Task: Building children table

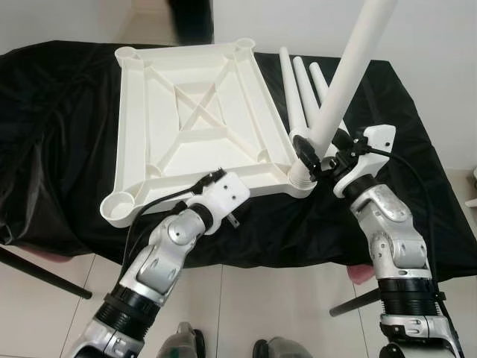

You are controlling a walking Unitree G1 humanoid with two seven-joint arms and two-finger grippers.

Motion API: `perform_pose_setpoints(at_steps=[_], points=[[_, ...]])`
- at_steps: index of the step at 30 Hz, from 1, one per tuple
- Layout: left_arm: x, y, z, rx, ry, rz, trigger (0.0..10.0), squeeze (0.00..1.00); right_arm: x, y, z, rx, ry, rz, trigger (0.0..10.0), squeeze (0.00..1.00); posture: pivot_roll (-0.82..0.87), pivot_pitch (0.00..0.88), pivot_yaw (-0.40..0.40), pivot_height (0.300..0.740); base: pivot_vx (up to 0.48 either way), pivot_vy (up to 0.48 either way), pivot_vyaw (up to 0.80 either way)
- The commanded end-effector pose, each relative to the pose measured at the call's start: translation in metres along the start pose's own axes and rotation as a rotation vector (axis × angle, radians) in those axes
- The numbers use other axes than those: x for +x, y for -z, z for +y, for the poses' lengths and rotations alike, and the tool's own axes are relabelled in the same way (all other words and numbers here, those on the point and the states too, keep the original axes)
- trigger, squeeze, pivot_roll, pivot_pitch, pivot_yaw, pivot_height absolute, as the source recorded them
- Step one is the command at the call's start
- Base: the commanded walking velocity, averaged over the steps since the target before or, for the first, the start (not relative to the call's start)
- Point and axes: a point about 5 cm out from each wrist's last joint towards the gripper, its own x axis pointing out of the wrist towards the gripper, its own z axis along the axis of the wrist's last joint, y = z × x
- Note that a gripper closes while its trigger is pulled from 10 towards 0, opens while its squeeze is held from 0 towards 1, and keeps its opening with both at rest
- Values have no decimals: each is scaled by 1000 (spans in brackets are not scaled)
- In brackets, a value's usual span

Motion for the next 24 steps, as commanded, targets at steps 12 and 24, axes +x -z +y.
perform_pose_setpoints(at_steps=[12, 24], points=[[-7, 0, -20, -94, 265, -23, 10000, 0, -1, 0, -4, 3, 2, 17, 10000, 0, -62, 114, 54, 740, 0, 0, 0], [-2, 7, -23, -57, 266, 30, 10000, 0, -1, -1, -4, 16, 11, 20, 10000, 0, -80, 117, 76, 740, 0, 0, 0]])
